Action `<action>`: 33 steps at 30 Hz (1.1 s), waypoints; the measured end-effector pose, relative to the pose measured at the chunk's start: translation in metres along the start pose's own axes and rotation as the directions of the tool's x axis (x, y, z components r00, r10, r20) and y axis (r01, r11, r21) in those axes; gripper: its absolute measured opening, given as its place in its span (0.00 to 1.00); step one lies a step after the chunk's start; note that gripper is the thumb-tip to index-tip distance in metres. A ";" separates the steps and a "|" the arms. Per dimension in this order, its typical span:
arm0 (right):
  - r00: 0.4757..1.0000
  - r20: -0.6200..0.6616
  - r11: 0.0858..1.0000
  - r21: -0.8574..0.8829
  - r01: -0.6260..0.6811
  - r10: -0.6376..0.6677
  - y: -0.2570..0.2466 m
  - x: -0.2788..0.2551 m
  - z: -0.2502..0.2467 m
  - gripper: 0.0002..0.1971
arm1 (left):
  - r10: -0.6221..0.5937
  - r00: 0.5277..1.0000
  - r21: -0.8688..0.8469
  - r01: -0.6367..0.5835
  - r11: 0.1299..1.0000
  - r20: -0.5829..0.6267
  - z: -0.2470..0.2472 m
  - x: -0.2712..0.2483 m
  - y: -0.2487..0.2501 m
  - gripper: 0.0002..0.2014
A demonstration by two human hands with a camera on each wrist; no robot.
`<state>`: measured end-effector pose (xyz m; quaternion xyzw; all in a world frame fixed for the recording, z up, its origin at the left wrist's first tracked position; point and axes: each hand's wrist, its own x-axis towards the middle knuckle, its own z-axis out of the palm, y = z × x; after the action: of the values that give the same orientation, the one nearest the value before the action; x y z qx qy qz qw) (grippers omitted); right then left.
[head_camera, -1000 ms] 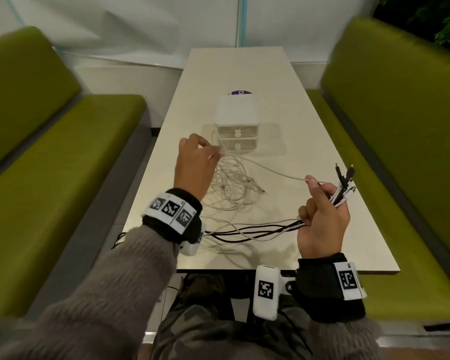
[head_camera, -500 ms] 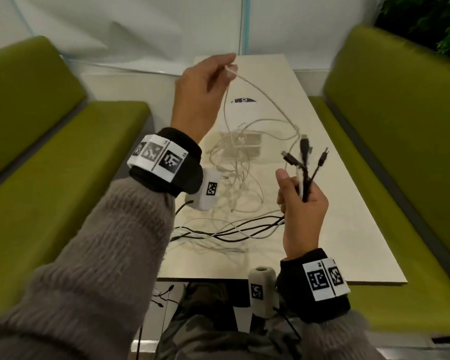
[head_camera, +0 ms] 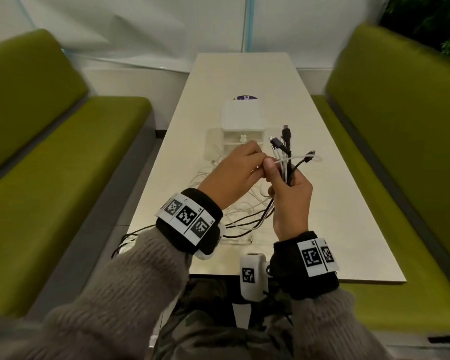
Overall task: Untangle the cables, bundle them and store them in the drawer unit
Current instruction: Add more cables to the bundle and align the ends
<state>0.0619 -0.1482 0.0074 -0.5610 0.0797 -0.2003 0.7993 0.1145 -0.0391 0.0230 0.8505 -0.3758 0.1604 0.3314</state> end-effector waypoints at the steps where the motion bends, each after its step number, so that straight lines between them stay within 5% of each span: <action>1: 1.000 0.002 1.000 0.003 -0.001 0.001 0.001 0.000 -0.001 0.04 | -0.001 1.000 -0.019 0.001 1.000 0.003 0.002 -0.003 -0.001 0.14; 6: 0.985 -0.157 0.995 0.082 -0.060 0.073 0.004 -0.001 -0.012 0.06 | -0.125 0.992 0.237 0.115 0.965 0.030 0.007 -0.015 -0.023 0.16; 9: 0.953 -0.285 0.981 0.186 -0.054 0.106 -0.001 0.004 -0.031 0.07 | -0.369 0.930 0.168 0.363 0.916 0.003 0.004 -0.035 -0.050 0.12; 15: 0.911 -0.399 0.963 0.270 0.006 0.106 -0.007 0.007 -0.055 0.09 | -0.617 0.781 0.298 0.569 0.767 0.096 0.000 -0.052 -0.081 0.12; 17: 0.920 -0.385 0.961 0.275 0.038 0.074 -0.017 0.011 -0.061 0.10 | -0.619 0.781 0.264 0.581 0.770 0.085 -0.002 -0.056 -0.085 0.11; 20: 0.942 -0.332 0.972 0.233 0.030 0.050 -0.021 0.011 -0.057 0.10 | -0.527 0.849 0.047 0.528 0.848 -0.042 -0.001 -0.051 -0.065 0.06; 23: 0.961 -0.265 0.976 0.215 -0.018 0.076 -0.013 0.006 -0.046 0.10 | -0.433 0.894 -0.105 0.444 0.890 0.115 0.009 -0.035 -0.042 0.14; 25: 0.968 -0.234 0.974 0.225 -0.037 0.091 -0.012 0.004 -0.043 0.10 | -0.389 0.877 -0.023 0.412 0.911 0.283 0.019 -0.027 -0.041 0.12; 27: 0.966 -0.240 0.973 0.230 -0.037 0.093 -0.015 0.003 -0.045 0.10 | -0.405 0.859 0.039 0.414 0.909 0.313 0.024 -0.023 -0.047 0.07; 30: 0.961 -0.265 0.973 0.232 -0.015 0.078 -0.015 0.003 -0.051 0.10 | -0.488 0.829 0.028 0.500 0.865 0.274 0.019 -0.020 -0.059 0.09; 33: 0.956 -0.276 0.973 0.230 -0.029 0.094 -0.010 0.002 -0.051 0.10 | -0.552 0.827 -0.219 0.562 0.798 0.107 -0.001 -0.005 -0.053 0.10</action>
<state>0.0435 -0.1964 -0.0013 -0.4301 0.1887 -0.2616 0.8432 0.1510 -0.0095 -0.0022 0.8794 -0.1321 -0.0070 0.4573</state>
